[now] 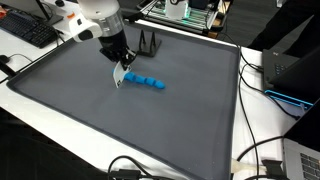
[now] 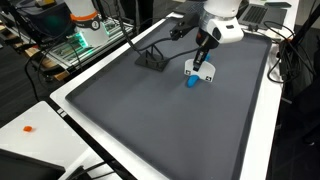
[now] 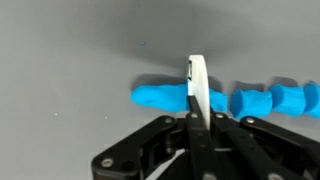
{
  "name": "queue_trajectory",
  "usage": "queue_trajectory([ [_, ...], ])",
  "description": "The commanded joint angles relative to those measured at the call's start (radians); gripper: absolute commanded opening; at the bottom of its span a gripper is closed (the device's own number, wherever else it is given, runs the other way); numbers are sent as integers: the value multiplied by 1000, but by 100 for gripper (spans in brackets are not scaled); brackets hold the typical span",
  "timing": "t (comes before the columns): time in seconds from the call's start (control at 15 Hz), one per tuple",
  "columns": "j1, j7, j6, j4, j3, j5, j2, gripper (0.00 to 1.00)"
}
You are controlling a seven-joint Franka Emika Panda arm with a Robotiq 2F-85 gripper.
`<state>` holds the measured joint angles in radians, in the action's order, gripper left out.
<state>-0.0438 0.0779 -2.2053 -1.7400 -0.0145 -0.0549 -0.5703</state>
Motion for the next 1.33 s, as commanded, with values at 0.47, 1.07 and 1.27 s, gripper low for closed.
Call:
queue_trajectory([
  [0.47, 3, -101, 16, -27, -5, 43, -16, 1],
  [1.07, 0, -137, 90, -38, -9, 58, 8, 1],
  [1.27, 0, -142, 105, -41, -10, 68, 21, 1],
])
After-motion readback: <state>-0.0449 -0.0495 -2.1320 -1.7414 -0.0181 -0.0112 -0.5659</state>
